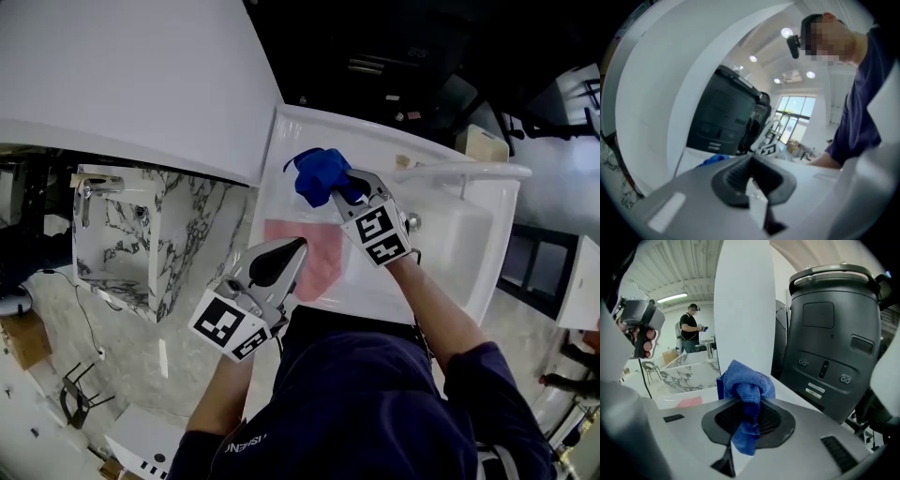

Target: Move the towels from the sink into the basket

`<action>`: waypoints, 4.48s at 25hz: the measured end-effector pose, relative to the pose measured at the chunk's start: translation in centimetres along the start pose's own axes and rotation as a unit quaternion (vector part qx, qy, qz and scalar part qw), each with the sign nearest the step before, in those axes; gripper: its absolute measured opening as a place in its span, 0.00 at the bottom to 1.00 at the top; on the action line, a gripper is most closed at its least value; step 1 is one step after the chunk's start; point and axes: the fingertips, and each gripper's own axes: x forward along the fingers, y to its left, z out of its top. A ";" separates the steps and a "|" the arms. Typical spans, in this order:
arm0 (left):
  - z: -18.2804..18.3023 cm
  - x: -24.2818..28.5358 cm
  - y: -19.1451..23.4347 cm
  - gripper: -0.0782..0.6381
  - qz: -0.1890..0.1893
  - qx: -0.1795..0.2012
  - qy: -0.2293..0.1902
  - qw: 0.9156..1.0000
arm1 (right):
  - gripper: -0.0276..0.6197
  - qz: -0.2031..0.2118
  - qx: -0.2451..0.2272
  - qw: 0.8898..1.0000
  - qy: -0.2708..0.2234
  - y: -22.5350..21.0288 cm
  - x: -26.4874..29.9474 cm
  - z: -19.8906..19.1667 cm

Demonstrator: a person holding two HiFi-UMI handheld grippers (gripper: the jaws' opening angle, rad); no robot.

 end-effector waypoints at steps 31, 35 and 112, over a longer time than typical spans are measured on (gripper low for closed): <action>0.1 7.7 -16.8 0.11 -0.042 0.076 0.011 0.996 | 0.13 -0.004 0.060 0.994 -0.093 -3.6 -21.6 -4.9; 0.0 9.1 -19.5 0.11 -0.047 0.086 0.012 0.995 | 0.13 -0.006 0.064 0.992 -0.108 -4.5 -24.9 -5.7; -1.4 19.5 -33.2 0.11 -0.192 0.112 0.032 0.975 | 0.13 -0.200 0.165 0.955 -0.146 -16.6 -47.3 -15.5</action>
